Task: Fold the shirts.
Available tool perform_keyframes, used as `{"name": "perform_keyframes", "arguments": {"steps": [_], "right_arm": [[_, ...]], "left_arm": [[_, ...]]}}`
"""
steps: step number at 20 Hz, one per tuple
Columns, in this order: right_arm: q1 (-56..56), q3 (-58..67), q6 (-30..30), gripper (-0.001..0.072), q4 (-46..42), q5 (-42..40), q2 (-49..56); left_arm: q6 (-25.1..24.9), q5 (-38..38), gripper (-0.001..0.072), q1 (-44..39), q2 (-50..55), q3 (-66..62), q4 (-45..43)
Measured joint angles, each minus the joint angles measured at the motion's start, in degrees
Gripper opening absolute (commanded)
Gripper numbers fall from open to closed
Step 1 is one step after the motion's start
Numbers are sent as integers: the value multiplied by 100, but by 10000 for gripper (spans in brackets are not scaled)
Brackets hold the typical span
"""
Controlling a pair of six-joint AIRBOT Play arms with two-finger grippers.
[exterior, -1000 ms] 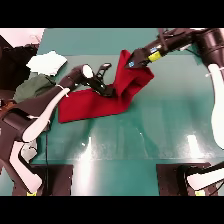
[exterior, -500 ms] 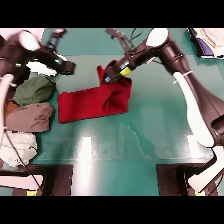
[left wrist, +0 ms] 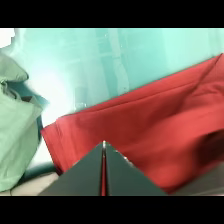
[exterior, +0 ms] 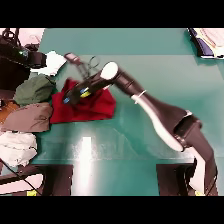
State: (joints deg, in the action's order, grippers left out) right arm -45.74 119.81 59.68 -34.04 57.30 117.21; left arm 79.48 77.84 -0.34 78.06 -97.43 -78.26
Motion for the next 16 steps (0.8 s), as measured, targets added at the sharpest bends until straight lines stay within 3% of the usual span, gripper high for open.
{"name": "perform_keyframes", "arguments": {"steps": [2,5,12,13,14,15,16], "right_arm": [[-138,-157,-221,707,111,-400,0],[107,-656,-319,570,208,-304,-400],[1904,-2457,254,570,221,595,-1657],[2142,-2745,334,570,243,662,-1764],[2326,-3001,424,570,236,761,-1829],[2500,-3257,472,571,236,798,-1884],[2634,-3469,509,571,260,793,-1928]], "left_arm": [[11,94,24,15,-28,0,-13],[13,293,24,31,-42,0,-35],[17,636,27,33,-46,149,173],[15,645,176,33,-46,247,262],[15,654,493,31,-44,396,363],[15,654,579,31,-42,575,433],[15,619,578,33,-42,811,496]]}}
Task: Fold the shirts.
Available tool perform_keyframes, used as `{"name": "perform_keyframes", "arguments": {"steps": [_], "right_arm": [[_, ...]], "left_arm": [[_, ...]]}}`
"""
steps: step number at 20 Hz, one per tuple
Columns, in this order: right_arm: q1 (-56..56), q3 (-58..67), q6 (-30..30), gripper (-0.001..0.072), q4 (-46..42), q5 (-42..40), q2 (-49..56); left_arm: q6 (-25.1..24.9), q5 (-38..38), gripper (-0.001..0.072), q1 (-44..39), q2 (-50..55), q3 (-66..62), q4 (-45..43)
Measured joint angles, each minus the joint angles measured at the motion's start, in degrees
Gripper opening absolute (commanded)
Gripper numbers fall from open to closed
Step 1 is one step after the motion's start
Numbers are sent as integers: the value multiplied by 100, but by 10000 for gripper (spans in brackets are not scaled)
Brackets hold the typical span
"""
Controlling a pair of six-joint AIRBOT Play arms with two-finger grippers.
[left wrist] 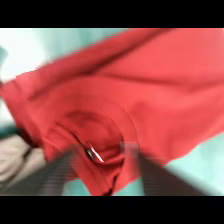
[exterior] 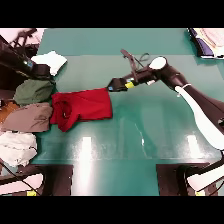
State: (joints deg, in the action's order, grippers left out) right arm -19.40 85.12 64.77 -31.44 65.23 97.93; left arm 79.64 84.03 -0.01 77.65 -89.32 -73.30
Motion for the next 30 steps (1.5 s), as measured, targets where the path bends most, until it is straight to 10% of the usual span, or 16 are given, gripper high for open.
{"name": "perform_keyframes", "arguments": {"steps": [12,13,15,16,30], "right_arm": [[-455,-37,363,570,232,-201,1075],[-551,157,413,515,284,-223,1250],[-721,505,498,97,372,-243,1537],[-782,638,511,18,378,-243,1635],[496,-979,570,16,-1340,313,-166]], "left_arm": [[129,-1067,541,0,-2,1884,494],[131,-1093,541,0,-2,1899,518],[133,-1091,541,2,-4,1921,568],[133,-1084,541,0,-2,1928,586],[-4,-1674,540,-380,39,1956,1132]]}}
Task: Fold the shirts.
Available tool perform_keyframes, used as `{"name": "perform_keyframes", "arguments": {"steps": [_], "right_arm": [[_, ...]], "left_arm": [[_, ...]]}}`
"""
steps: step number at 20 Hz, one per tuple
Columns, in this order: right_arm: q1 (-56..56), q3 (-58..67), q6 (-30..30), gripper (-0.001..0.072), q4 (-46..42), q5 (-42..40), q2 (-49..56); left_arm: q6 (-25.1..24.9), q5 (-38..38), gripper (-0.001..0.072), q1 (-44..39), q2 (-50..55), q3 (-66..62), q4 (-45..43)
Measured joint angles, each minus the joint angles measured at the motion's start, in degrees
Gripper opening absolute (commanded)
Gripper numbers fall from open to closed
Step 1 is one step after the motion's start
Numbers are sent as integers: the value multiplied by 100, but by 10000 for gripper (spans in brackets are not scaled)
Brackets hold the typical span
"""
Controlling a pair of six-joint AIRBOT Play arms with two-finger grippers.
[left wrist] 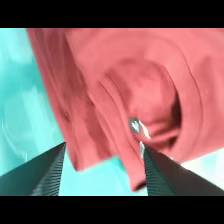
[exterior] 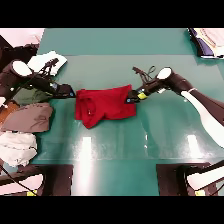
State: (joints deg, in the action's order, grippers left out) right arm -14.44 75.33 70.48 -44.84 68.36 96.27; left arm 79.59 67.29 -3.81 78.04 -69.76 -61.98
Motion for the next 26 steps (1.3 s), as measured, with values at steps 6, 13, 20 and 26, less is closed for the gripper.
{"name": "perform_keyframes", "arguments": {"steps": [6,13,20,26], "right_arm": [[306,-490,9,16,-170,74,-313],[352,-568,9,17,-225,81,-361],[363,-573,7,17,-225,81,-363],[363,-570,7,17,-214,138,-363]], "left_arm": [[-166,-833,541,-350,616,2,466],[-616,-944,281,-479,1174,2,1139],[-780,-1027,23,-505,1261,-175,1244],[-885,-1025,24,-507,1272,-1182,811]]}}
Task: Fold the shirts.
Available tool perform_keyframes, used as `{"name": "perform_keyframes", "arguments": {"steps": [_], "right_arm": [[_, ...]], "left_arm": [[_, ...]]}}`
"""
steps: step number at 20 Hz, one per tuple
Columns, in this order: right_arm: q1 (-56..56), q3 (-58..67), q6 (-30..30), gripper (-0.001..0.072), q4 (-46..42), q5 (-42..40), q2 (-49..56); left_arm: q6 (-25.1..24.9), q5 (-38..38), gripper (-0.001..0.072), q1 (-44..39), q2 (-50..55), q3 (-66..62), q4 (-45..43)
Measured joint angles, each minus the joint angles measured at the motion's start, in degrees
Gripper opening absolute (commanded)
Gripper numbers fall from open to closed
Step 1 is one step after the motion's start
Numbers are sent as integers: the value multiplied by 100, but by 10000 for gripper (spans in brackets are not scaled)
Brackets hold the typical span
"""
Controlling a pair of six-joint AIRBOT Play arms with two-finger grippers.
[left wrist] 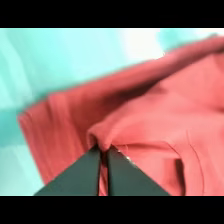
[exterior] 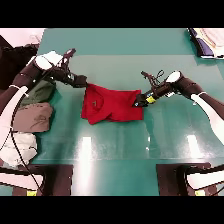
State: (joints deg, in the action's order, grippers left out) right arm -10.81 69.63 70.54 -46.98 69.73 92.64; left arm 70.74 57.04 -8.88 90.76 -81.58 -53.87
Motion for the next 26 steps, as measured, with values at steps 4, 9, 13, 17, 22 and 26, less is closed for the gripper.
{"name": "perform_keyframes", "arguments": {"steps": [4,9,13,17,22,26], "right_arm": [[0,-2,0,17,-39,98,0],[15,-4,0,17,-63,120,0],[131,-7,0,17,-92,131,0],[199,-7,0,17,-105,127,0],[219,-7,0,17,-109,103,0],[221,-7,0,17,-111,101,0]], "left_arm": [[-11,-372,491,11,48,-221,-354],[422,-166,489,236,68,-487,-846],[479,887,491,354,66,-518,-708],[107,1620,490,313,66,129,151],[-175,1834,490,-61,-79,1082,667],[-162,1661,490,-448,-177,1582,527]]}}
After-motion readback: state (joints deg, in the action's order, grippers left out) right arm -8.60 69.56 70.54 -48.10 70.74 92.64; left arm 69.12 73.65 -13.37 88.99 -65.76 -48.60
